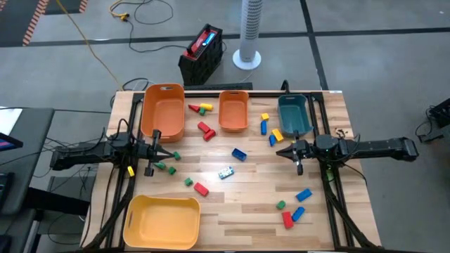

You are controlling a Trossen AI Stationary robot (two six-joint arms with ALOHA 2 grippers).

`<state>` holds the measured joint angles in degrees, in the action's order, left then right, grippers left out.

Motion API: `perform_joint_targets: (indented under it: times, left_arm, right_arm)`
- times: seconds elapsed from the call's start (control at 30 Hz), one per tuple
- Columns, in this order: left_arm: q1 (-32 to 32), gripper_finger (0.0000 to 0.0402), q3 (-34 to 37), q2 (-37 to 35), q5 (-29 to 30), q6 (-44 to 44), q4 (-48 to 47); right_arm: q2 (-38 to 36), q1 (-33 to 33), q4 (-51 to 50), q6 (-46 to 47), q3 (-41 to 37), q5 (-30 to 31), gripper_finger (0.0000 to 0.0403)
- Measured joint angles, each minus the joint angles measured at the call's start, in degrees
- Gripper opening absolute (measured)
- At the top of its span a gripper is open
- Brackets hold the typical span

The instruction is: Sort blocks

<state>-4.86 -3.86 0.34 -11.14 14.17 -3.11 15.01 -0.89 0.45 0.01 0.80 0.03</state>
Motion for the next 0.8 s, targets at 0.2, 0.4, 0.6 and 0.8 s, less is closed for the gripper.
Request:
perform_joint_targets:
  times: [0.2,0.4,0.6,0.8]
  left_arm:
    - [0.0,0.0005,0.0,0.0,0.0,0.0,0.0]
    - [0.0,0.0005,0.0,0.0,0.0,0.0,0.0]
    - [0.0,0.0005,0.0,0.0,0.0,0.0,0.0]
    - [0.0,0.0005,0.0,0.0,0.0,-5.3,0.5]
  right_arm:
    - [0.0,0.0,0.0,0.0,0.0,0.0,0.0035]
    - [0.0,0.0,0.0,0.0,0.0,0.0,0.0035]
    - [0.0,0.0,0.0,0.0,0.0,0.0,0.0035]
    - [0.0,0.0,0.0,0.0,0.0,0.0,0.0035]
